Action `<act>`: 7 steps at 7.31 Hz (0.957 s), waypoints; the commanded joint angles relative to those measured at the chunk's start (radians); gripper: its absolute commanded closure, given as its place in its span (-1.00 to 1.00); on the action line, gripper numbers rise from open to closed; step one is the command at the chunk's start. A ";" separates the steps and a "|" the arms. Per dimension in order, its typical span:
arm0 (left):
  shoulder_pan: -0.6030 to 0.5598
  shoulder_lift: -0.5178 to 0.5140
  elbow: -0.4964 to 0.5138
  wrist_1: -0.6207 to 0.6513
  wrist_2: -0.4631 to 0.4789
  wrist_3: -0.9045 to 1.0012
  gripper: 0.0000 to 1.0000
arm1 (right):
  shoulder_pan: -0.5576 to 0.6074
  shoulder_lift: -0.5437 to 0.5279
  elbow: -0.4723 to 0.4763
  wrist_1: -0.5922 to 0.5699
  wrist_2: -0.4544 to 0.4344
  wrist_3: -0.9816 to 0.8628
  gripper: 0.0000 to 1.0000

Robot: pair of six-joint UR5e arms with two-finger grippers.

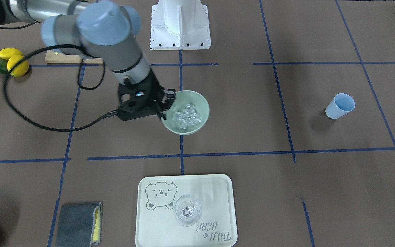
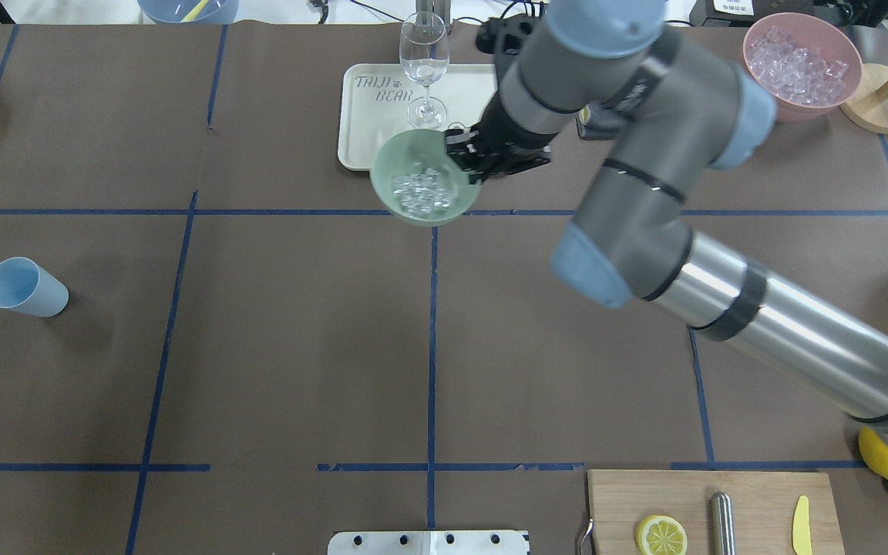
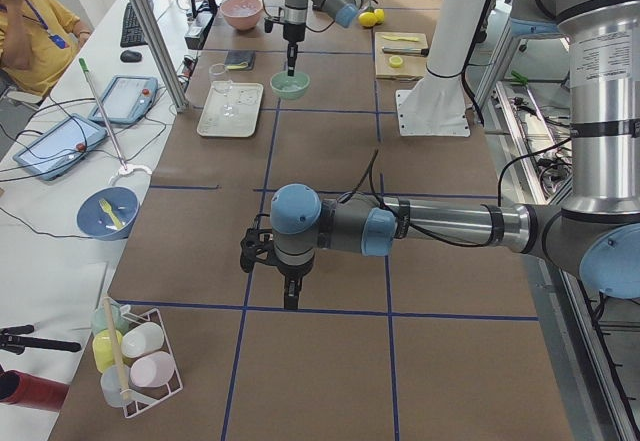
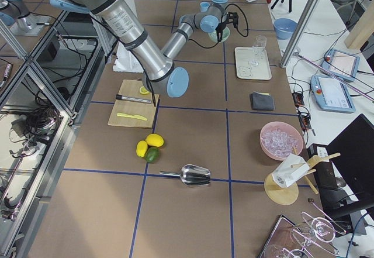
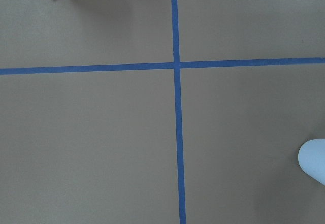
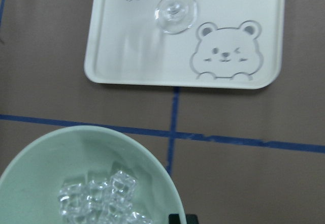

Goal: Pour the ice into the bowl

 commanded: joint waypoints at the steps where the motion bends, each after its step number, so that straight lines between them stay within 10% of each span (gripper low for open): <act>1: 0.000 0.001 0.005 -0.025 0.001 0.000 -1.00 | 0.216 -0.287 0.137 0.002 0.210 -0.311 1.00; 7: 0.000 0.001 0.002 -0.031 0.001 0.000 -1.00 | 0.314 -0.770 0.097 0.271 0.201 -0.550 1.00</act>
